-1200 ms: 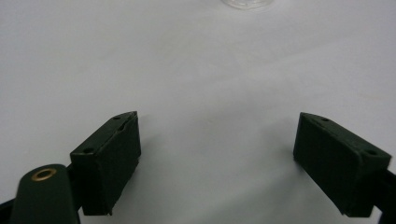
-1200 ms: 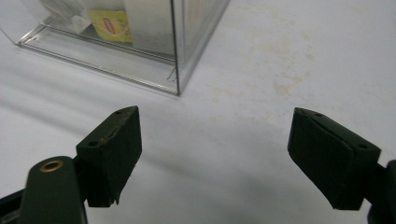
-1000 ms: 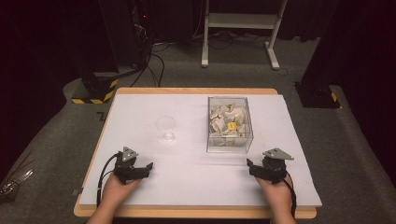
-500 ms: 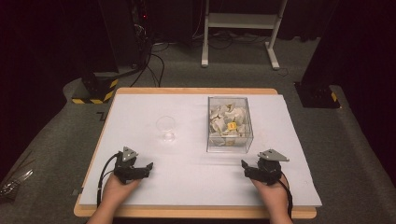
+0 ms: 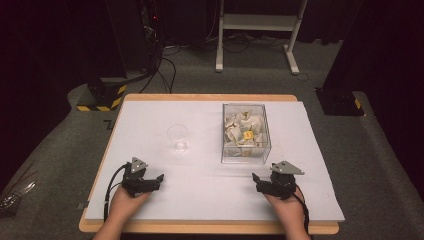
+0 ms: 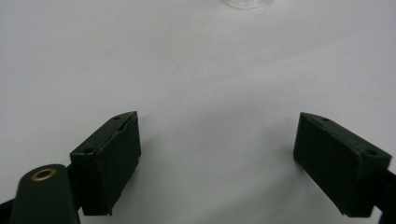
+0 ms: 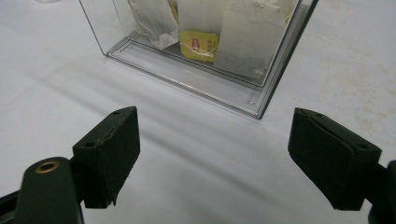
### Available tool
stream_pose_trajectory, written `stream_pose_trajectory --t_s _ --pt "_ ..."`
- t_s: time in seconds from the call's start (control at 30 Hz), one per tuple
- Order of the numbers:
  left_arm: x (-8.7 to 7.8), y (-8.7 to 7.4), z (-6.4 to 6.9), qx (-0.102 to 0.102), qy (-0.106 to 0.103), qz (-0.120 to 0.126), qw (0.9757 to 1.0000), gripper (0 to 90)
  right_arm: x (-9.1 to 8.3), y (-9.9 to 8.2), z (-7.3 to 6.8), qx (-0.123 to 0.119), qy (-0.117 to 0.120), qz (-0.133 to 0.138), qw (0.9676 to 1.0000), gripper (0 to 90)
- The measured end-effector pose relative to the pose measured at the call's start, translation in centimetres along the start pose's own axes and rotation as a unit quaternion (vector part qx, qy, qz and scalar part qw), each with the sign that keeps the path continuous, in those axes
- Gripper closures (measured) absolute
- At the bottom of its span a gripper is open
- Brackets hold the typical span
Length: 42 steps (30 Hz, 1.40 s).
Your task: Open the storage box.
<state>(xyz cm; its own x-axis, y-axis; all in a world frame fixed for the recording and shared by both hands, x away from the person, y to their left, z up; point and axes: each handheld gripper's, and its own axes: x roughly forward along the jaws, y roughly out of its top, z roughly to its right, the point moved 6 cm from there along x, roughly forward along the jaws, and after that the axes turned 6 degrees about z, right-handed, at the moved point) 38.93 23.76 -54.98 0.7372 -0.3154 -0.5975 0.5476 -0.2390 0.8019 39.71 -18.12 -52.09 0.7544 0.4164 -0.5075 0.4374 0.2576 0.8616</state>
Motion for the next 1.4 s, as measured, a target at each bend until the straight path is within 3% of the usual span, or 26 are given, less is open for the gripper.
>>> stream_pose_trajectory --t_s 0.67,1.13,1.4 --pt "0.0 0.0 0.0 0.001 -0.001 -0.001 1.0 15.2 -0.3 0.7 -1.0 0.009 0.013 0.003 0.9999 14.1" --pt "0.0 0.0 0.0 0.002 0.001 -0.001 1.0 15.1 -0.9 1.3 -1.3 0.018 0.02 0.021 0.9994 12.3" --pt "0.0 0.0 -0.1 0.005 -0.001 -0.002 1.0 15.0 -0.6 2.1 -2.2 0.013 0.043 0.027 0.9986 12.1"
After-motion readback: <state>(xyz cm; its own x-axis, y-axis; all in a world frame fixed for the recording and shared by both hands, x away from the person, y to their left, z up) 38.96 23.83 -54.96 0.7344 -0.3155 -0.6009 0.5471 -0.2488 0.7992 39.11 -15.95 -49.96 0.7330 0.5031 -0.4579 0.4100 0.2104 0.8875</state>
